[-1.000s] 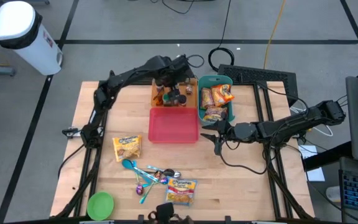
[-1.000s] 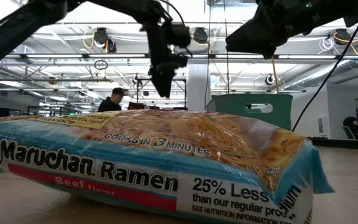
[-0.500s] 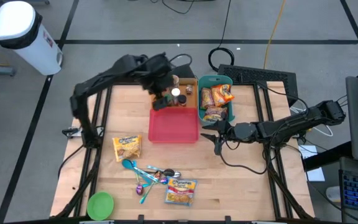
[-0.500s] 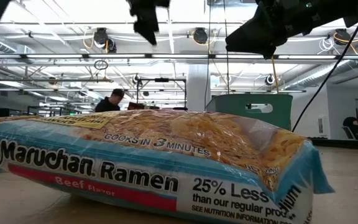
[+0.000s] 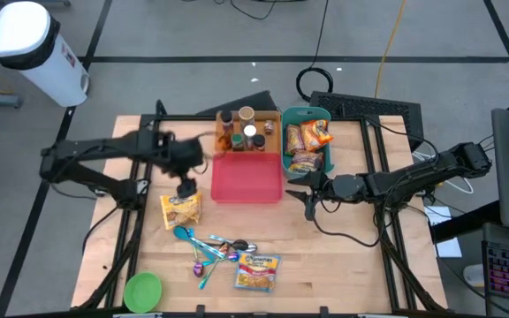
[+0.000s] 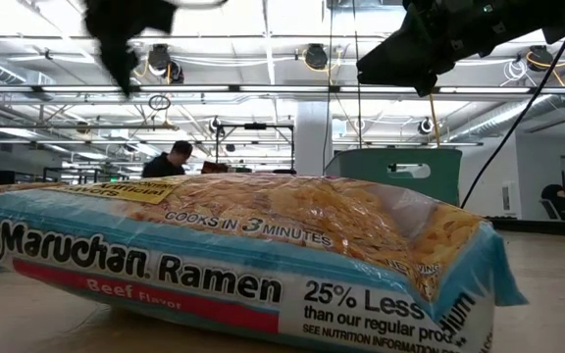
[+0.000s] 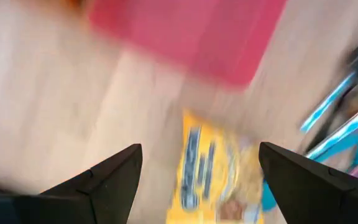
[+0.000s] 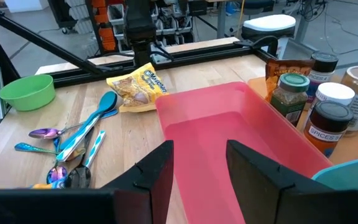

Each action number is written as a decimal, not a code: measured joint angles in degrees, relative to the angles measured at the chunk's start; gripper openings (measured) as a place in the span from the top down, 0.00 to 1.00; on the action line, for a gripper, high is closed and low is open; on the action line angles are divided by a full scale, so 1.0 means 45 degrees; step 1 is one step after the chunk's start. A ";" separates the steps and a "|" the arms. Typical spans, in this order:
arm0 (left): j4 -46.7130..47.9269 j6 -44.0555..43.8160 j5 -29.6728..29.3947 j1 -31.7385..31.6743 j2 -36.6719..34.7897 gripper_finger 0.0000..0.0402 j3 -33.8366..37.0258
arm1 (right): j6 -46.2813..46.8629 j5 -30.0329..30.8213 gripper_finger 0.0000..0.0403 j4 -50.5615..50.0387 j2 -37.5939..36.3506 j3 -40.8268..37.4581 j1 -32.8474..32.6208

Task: Pick & Place Food Item
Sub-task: Put the yellow noodle pack into the blue bin

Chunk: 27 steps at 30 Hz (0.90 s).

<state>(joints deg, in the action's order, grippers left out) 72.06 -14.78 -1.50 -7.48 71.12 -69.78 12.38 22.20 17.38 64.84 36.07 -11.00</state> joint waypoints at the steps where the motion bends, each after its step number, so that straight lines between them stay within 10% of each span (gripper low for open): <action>1: -0.0002 -0.0381 -0.0014 0.0139 -0.0312 0.19 0.0795 | 0.0000 0.0000 0.65 0.0006 0.0000 0.0000 0.0000; 12: -0.0941 -0.2983 0.0608 0.1292 -0.1037 0.19 0.6808 | 0.0000 0.0005 0.65 0.0074 0.0000 0.0000 0.0004; 27: -0.2140 -0.3456 0.1311 0.1457 -0.0978 0.35 0.7417 | 0.0000 0.0015 0.65 0.0074 0.0000 0.0000 0.0002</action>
<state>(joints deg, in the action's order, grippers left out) 62.43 -30.33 4.40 -0.93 66.72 -36.40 12.38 22.26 17.72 64.84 36.07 -11.00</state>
